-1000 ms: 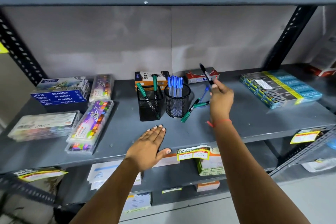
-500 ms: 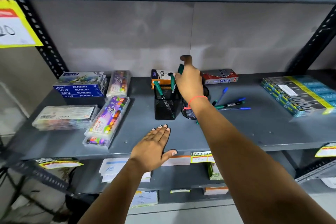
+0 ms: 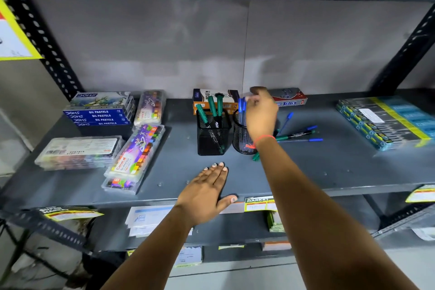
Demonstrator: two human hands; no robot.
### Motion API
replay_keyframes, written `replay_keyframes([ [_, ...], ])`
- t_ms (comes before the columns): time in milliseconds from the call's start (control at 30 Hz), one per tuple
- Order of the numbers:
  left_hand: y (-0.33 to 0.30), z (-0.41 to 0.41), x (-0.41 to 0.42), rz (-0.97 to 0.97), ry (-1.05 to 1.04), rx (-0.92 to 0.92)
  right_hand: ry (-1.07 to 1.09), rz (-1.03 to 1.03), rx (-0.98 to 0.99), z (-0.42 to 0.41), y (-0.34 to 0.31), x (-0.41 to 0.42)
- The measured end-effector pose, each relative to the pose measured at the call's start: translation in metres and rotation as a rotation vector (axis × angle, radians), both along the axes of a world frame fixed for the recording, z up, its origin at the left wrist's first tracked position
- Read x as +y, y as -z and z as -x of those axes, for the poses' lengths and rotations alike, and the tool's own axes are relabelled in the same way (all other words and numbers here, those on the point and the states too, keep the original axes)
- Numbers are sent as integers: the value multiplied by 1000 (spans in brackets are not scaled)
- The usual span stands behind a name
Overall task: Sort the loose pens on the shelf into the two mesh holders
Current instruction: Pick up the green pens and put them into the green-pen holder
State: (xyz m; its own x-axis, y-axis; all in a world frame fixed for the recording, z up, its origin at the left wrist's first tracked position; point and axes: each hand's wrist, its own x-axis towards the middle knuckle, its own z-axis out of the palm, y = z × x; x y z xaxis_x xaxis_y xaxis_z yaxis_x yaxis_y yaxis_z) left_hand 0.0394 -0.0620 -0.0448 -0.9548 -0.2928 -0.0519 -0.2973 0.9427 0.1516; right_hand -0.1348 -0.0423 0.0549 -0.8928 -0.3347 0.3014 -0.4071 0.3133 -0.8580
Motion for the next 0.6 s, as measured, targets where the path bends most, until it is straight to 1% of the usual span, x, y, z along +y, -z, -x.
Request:
replay_keyframes([
  [100,-1,19,13,-40,26,-15,215,166,-119,13,13,29],
  [167,-1,29,15,-51,42,-16,306,160,-210,21,27,48],
  [233,-2,35,13,-49,54,-12,316,5,-311,26,45,64],
  [300,-5,37,10,-52,62,-11,248,-241,-389,26,60,74],
  [367,-6,37,8,-67,64,-7,157,-418,-383,23,70,74],
  [467,-4,37,7,-58,59,9,73,-525,-366,21,70,63],
  [600,1,37,6,-48,48,19,40,-709,-344,23,68,53],
])
